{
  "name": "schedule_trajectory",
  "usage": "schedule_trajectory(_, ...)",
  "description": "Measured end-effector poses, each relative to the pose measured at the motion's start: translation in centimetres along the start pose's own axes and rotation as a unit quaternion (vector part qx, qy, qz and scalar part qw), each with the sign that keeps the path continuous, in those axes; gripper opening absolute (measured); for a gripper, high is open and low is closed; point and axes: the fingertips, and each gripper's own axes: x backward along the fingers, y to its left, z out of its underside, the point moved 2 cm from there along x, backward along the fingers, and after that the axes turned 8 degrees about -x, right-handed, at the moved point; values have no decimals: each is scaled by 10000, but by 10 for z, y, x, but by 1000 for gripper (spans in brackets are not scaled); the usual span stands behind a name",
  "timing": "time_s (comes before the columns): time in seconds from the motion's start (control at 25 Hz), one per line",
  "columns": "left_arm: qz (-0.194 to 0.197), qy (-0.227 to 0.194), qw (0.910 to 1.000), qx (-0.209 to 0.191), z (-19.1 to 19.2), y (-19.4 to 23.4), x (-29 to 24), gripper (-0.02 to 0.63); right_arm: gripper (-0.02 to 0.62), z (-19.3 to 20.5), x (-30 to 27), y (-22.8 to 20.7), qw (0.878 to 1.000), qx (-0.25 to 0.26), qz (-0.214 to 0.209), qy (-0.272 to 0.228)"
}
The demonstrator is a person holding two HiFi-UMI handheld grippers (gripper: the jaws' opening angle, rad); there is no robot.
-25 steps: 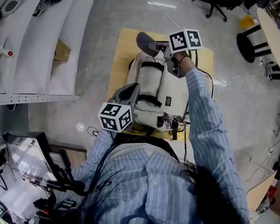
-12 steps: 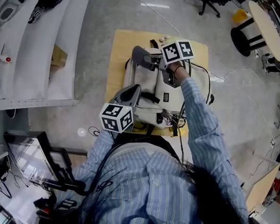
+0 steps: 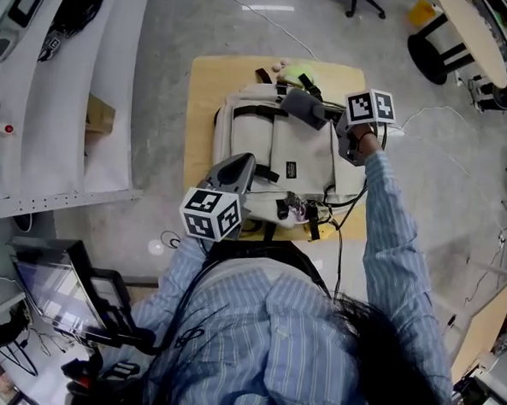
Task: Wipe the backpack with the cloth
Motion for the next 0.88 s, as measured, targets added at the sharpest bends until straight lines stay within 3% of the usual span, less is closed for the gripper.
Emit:
schedule_trajectory(0.16,178,63,9998,-118,1,-17,-12,8,110,5,41,-50,9984,-383,232,-338)
schedule_trajectory(0.4,334,157,9991,-226,6,-38,-23,8,110,28,108,-130,9910,-754,954,-551)
schedule_trajectory(0.56,362,196,9988,-246,8,-44,-26,8,110,40,136,-159,9863,-984,1146,-663)
schedule_trajectory(0.72,374,193,9987,-291,8,-49,-26,8,110,38,142,-144,9879,-954,918,-808)
schedule_trajectory(0.88,279,191,9990,-278,8,-47,-20,8,109,22,131,-75,9929,-449,233,-1079)
